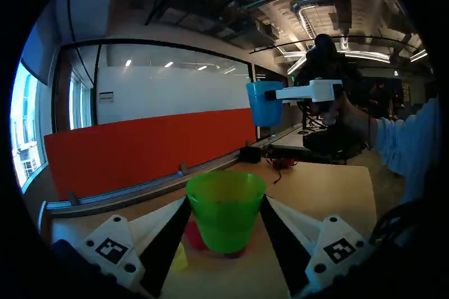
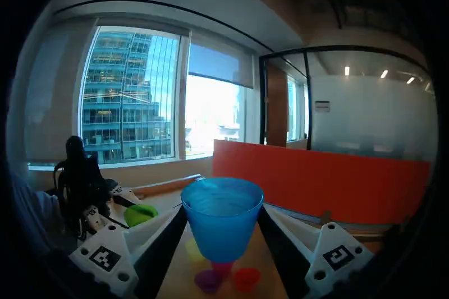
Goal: Pour water
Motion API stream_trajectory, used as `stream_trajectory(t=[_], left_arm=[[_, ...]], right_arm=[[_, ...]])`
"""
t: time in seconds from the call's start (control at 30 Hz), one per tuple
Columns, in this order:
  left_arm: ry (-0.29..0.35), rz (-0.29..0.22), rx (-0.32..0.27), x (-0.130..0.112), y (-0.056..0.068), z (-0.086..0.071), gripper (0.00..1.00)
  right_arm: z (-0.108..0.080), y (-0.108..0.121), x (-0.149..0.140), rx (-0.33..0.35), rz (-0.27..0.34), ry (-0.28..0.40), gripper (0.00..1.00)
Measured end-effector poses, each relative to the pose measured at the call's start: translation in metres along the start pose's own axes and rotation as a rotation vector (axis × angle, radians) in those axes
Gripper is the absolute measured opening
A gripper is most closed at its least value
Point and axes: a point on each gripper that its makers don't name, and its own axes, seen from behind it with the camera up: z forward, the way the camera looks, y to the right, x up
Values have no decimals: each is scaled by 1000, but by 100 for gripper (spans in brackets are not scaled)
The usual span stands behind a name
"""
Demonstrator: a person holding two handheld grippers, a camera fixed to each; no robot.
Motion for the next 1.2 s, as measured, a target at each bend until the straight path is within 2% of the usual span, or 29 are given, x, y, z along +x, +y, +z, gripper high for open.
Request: stream_trajectory(t=[0.3,0.6,1.2], left_arm=[[-20,-2,-2,-7,0,-5,85],[-48,-18,-13,-21,4,-5,85],[-146,-20,-44,-59,8,-2,84]], right_arm=[[-12,-5,-10,14,16,9,88],[-18,-15,-37,52,9,-11,89],[-18,-26,-112,122,-20,-145,89]])
